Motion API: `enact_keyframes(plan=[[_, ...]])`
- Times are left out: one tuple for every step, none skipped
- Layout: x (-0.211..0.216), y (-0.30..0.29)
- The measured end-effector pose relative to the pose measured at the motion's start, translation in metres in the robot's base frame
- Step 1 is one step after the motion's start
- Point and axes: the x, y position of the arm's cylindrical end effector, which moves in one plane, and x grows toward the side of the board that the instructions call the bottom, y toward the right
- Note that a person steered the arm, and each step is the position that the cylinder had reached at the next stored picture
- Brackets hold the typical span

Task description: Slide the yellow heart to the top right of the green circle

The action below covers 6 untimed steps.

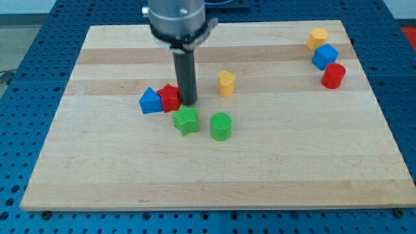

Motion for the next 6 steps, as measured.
enact_keyframes(plan=[[-0.012, 0.003], [-0.032, 0.032], [-0.032, 0.060], [-0.019, 0.108], [-0.018, 0.111], [-0.003, 0.133]])
